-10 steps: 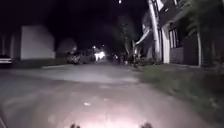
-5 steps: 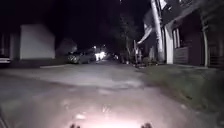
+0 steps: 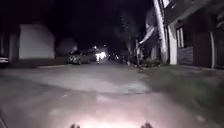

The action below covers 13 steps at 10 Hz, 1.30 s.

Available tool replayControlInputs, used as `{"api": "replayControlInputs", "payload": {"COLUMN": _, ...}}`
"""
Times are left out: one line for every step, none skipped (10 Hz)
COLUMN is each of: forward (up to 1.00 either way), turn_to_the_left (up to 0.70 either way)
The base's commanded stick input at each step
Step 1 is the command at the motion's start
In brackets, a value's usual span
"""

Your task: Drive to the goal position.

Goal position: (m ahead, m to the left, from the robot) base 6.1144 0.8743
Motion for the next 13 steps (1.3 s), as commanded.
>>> {"api": "replayControlInputs", "payload": {"forward": 0.7, "turn_to_the_left": 0.0}}
{"api": "replayControlInputs", "payload": {"forward": 0.7, "turn_to_the_left": 0.0}}
{"api": "replayControlInputs", "payload": {"forward": 0.7, "turn_to_the_left": 0.0}}
{"api": "replayControlInputs", "payload": {"forward": 0.7, "turn_to_the_left": 0.0}}
{"api": "replayControlInputs", "payload": {"forward": 0.7, "turn_to_the_left": 0.0}}
{"api": "replayControlInputs", "payload": {"forward": 0.7, "turn_to_the_left": 0.0}}
{"api": "replayControlInputs", "payload": {"forward": 0.7, "turn_to_the_left": 0.0}}
{"api": "replayControlInputs", "payload": {"forward": 0.7, "turn_to_the_left": 0.0}}
{"api": "replayControlInputs", "payload": {"forward": 0.7, "turn_to_the_left": 0.0}}
{"api": "replayControlInputs", "payload": {"forward": 0.7, "turn_to_the_left": 0.0}}
{"api": "replayControlInputs", "payload": {"forward": 0.7, "turn_to_the_left": 0.0}}
{"api": "replayControlInputs", "payload": {"forward": 0.7, "turn_to_the_left": 0.0}}
{"api": "replayControlInputs", "payload": {"forward": 0.7, "turn_to_the_left": 0.0}}
